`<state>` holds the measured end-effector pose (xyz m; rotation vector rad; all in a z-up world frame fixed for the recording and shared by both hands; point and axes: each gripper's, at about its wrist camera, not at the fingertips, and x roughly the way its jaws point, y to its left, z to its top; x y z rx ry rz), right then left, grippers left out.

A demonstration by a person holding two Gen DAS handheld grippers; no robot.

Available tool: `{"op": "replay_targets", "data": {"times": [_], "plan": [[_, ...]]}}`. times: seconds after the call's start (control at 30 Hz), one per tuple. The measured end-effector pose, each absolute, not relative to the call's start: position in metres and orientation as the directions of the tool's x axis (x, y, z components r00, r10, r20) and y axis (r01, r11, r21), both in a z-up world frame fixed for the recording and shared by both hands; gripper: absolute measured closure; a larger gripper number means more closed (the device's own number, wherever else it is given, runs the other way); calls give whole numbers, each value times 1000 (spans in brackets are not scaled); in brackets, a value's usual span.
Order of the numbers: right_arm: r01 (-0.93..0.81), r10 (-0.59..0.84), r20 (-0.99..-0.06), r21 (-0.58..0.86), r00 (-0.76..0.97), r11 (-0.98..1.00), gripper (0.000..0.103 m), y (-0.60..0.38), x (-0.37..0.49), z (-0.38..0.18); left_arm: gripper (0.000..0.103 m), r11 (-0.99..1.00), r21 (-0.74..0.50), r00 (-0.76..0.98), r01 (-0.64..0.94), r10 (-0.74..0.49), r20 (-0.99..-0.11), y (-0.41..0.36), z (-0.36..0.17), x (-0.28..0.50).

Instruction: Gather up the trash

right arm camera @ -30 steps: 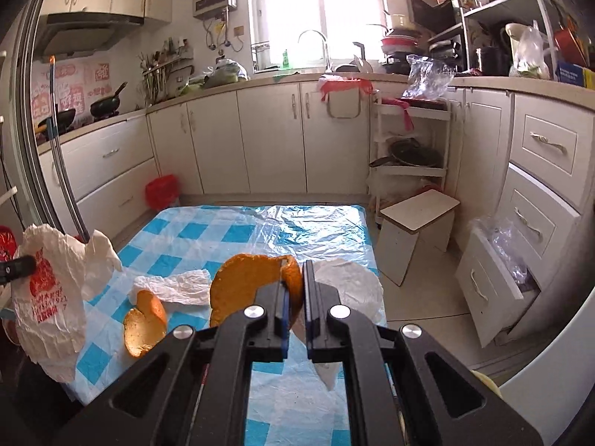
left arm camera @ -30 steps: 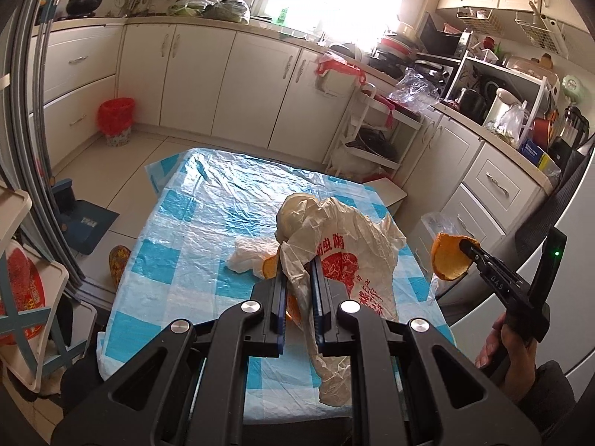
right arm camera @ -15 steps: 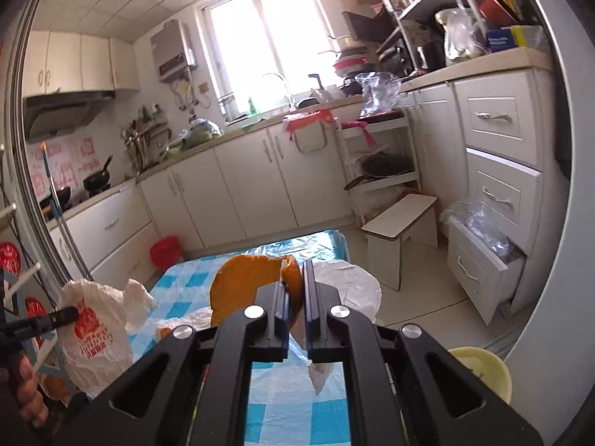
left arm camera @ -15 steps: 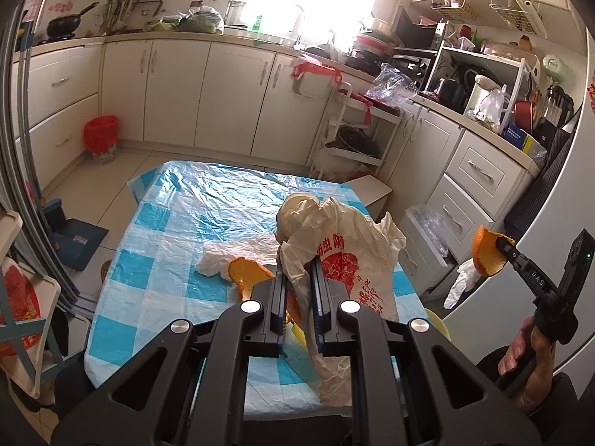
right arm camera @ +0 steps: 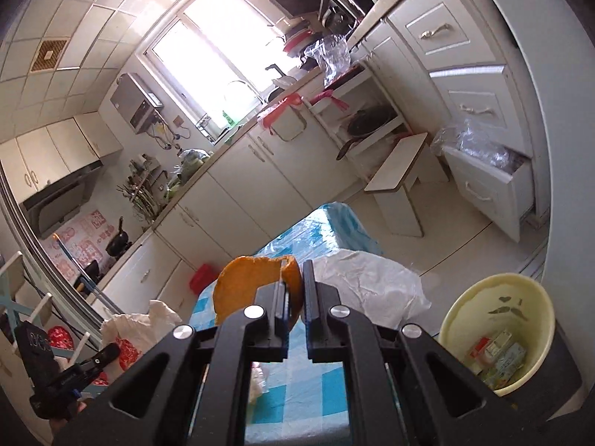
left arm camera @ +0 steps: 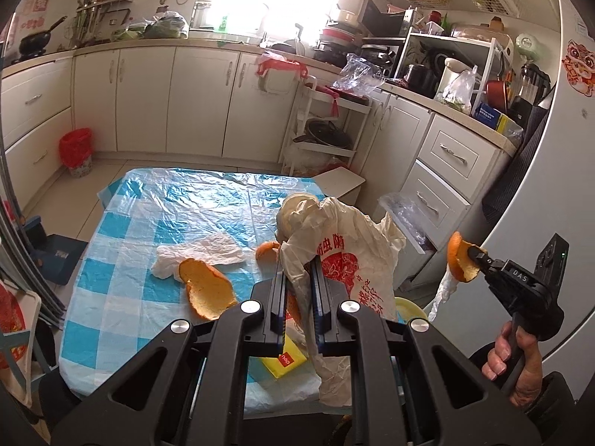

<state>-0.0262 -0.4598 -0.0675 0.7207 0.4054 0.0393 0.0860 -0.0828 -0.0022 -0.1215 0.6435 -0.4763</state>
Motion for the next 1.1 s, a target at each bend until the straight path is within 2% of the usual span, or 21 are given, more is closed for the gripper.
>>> {"op": "replay_targets", "data": {"times": [0.1,0.23,0.27,0.33,0.57,0.6,0.67,0.77,1.0,1.07,1.1], "plan": [[52,281,-369,681,886,730,96,-439,-5,-79,92,889,-248,706,384,-456,-542,-81,2,84],[-40,475,-349,772,808,634,96,-408,29,-98,92,903,-247,732,351,-429,-530,-66,10,85],[-35,488,-377,763,787,646,96,-400,37,-101,92,906,-248,737,342,-422,-527,-63,12,86],[-20,469,-455,702,757,712,94,-382,49,-104,92,912,-251,747,324,-409,-524,-54,14,89],[8,432,-600,590,673,808,92,-362,64,-115,92,914,-269,749,302,-403,-526,-43,11,95],[18,411,-633,557,656,830,91,-361,65,-118,92,913,-272,747,303,-405,-528,-43,10,96],[25,348,-683,473,642,881,82,-356,63,-125,92,912,-276,744,303,-407,-530,-43,8,97],[-6,285,-711,368,643,930,81,-344,62,-123,92,911,-284,737,300,-410,-537,-43,3,99],[-64,218,-735,231,642,971,81,-324,66,-122,92,911,-294,738,289,-408,-538,-37,-1,102],[-86,187,-730,173,658,981,68,-317,64,-119,92,911,-298,738,285,-407,-538,-35,-2,103],[-100,183,-721,157,669,983,51,-314,63,-117,92,911,-299,739,283,-406,-538,-34,-2,104]]}}
